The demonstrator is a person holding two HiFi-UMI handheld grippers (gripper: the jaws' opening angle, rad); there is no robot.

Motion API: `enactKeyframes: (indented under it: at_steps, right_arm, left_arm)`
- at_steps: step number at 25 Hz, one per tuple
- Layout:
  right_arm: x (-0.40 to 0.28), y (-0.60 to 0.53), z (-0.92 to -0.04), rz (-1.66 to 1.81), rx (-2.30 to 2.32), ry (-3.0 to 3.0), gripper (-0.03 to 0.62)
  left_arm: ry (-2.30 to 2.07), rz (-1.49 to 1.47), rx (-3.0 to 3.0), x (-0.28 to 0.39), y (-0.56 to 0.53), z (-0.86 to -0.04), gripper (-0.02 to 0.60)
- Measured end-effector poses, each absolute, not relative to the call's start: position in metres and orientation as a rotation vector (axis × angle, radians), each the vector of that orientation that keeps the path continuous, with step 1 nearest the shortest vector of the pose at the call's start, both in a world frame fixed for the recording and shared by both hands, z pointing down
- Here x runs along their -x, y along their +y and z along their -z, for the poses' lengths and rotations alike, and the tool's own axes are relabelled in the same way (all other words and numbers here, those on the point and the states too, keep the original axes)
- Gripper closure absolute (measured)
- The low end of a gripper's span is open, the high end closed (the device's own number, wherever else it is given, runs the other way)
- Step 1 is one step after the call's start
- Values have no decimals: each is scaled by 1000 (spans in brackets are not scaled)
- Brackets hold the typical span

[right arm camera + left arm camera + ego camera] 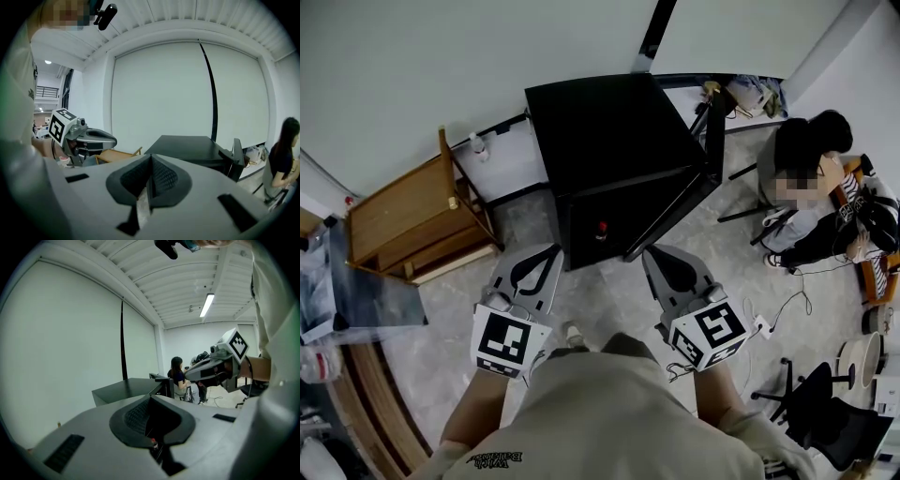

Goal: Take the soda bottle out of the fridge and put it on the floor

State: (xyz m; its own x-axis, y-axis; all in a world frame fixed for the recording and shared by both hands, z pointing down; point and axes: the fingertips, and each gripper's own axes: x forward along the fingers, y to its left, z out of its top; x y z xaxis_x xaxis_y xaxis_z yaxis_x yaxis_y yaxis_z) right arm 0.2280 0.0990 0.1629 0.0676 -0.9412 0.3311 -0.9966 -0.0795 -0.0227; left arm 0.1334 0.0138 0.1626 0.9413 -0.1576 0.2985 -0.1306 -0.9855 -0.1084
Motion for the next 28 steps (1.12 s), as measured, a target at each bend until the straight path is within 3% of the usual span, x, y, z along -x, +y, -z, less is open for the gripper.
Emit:
enactKeyframes:
  at_steps: [21,28]
  right_arm:
    - [-305,38,-266,-525,-1649,-2024,595]
    - [-341,12,-338,-609,-1558,-2001,519]
  left_arm:
    - [422,737,2948,-206,-22,-222,575]
    - [539,838,2970,-224,-33,-259,575]
